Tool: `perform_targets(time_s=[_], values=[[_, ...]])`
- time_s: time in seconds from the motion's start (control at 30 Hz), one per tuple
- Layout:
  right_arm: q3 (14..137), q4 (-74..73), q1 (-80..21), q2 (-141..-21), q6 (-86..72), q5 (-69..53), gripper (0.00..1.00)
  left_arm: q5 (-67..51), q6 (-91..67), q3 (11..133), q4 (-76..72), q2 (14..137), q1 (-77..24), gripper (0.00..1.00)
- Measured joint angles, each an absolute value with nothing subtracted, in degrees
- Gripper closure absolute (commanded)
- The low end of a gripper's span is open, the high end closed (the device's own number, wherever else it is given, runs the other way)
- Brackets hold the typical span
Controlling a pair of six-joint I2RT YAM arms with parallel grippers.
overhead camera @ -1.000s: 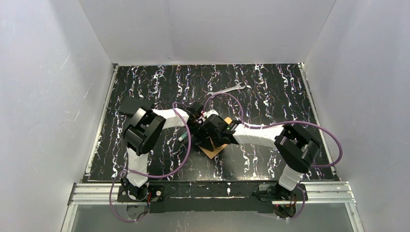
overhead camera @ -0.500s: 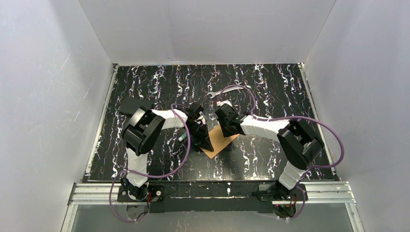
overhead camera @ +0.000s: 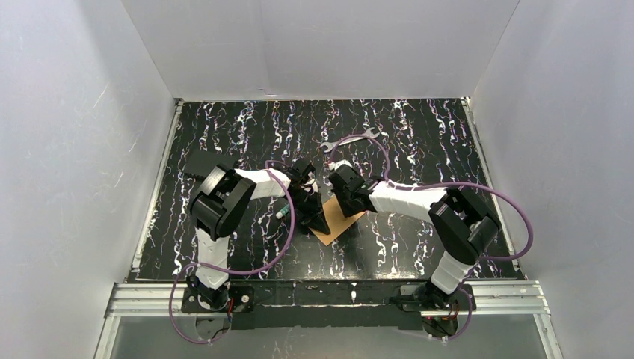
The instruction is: Place the letter into the envelope and seal it
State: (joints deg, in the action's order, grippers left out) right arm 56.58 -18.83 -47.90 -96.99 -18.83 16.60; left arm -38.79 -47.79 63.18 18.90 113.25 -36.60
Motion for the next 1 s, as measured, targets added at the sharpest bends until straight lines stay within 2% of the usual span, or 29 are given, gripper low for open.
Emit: perform_targets(time_s=[0.37,1.0], values=[[57.60,-19.79,-53.65,-97.73,-19.75,16.23,0.76,-39.68,-47.48,63.35,18.94,113.78,-36.34,1.00],[65.43,-25.61,-50.54,-103.77,-26.87,18.90,0.78,-40.18,-47.16,62.65,17.85,113.62,-36.16,1.00]])
